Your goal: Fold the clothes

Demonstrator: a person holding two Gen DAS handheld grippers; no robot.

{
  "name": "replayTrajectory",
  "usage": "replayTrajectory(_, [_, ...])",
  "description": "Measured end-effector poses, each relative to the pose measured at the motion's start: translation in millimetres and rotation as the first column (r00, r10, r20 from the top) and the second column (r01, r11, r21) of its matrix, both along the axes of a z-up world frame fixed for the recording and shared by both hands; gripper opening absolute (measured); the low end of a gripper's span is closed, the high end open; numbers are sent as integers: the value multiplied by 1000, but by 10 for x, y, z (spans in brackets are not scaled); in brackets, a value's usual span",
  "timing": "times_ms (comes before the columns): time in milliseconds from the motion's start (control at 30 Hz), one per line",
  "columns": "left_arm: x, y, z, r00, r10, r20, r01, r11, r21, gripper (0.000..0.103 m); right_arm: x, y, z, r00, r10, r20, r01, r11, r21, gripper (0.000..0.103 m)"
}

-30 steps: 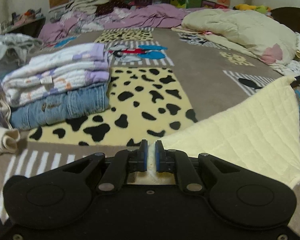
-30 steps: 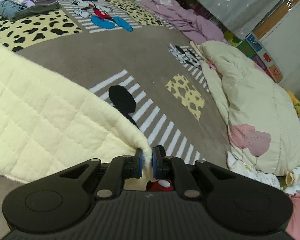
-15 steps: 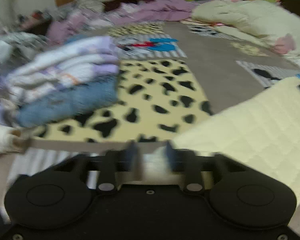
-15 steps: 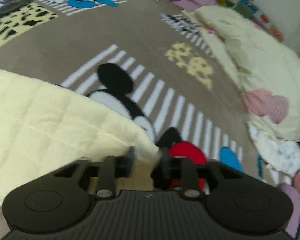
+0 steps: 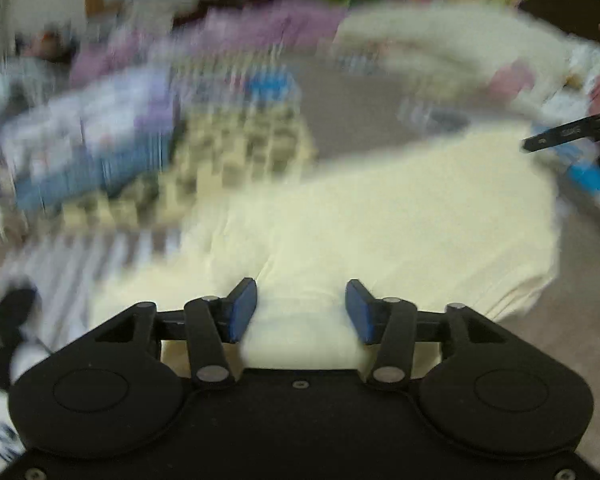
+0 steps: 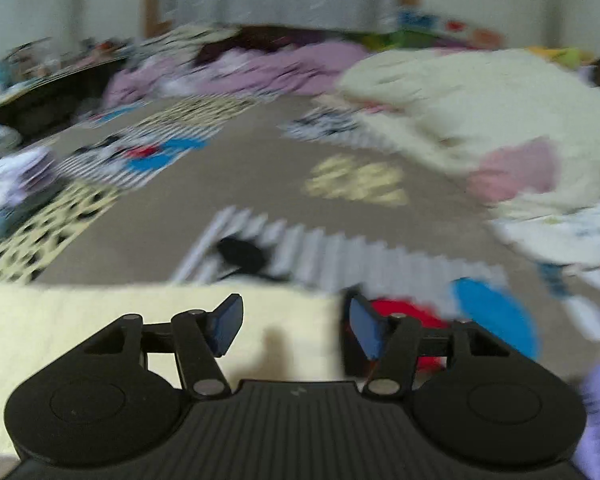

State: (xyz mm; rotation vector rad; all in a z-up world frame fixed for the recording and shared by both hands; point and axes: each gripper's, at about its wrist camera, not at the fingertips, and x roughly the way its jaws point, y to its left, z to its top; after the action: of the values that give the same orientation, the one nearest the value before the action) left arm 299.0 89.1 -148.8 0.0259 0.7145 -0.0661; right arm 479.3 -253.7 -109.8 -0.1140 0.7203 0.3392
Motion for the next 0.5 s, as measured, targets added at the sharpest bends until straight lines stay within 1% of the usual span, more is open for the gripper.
replayTrajectory(67, [-16,11,67,1000,-2,3,2,1000,-4,55,107,131,-302,991,-35,-128,27,998,-64,67])
replayTrajectory(100, [-29,17,129,1000,0,-3,0,1000,-8,54,108,146,-385,990,-52,-131,42,996,-80,73])
replayTrajectory(133, [-99,52,203,1000,12,15,-12,999,-31,54,90,149,-378,993,-62,-104,52,994,-99,79])
replayTrajectory(200, [-298,170,297,997,70,45,-66,994,-85,54,48,107,-280,993,-89,-79,81,992,-98,77])
replayTrajectory(267, [-534,357,337,988,149,46,-139,975,-176,54,-73,-2,-185,990,-132,-39,130,990,-60,77])
replayTrajectory(300, [-646,457,342,980,197,34,-184,956,-229,54,-143,-65,-142,988,-157,-18,156,987,-37,78])
replayTrajectory(333, [-775,565,339,966,258,10,-244,923,-298,54,-217,-148,-113,982,-188,-16,188,982,4,78])
replayTrajectory(367, [-903,696,305,946,322,-29,-308,868,-391,55,-283,-256,-122,973,-227,-43,229,971,65,79])
replayTrajectory(400, [-1011,801,261,929,363,-68,-350,807,-476,55,-339,-370,-152,961,-264,-82,273,953,130,79])
replayTrajectory(433, [-1117,880,209,913,393,-109,-384,738,-555,55,-397,-495,-198,945,-297,-135,320,926,202,79])
replayTrajectory(500, [-1248,962,101,890,425,-164,-421,631,-652,55,-480,-719,-361,909,-332,-252,405,846,348,79])
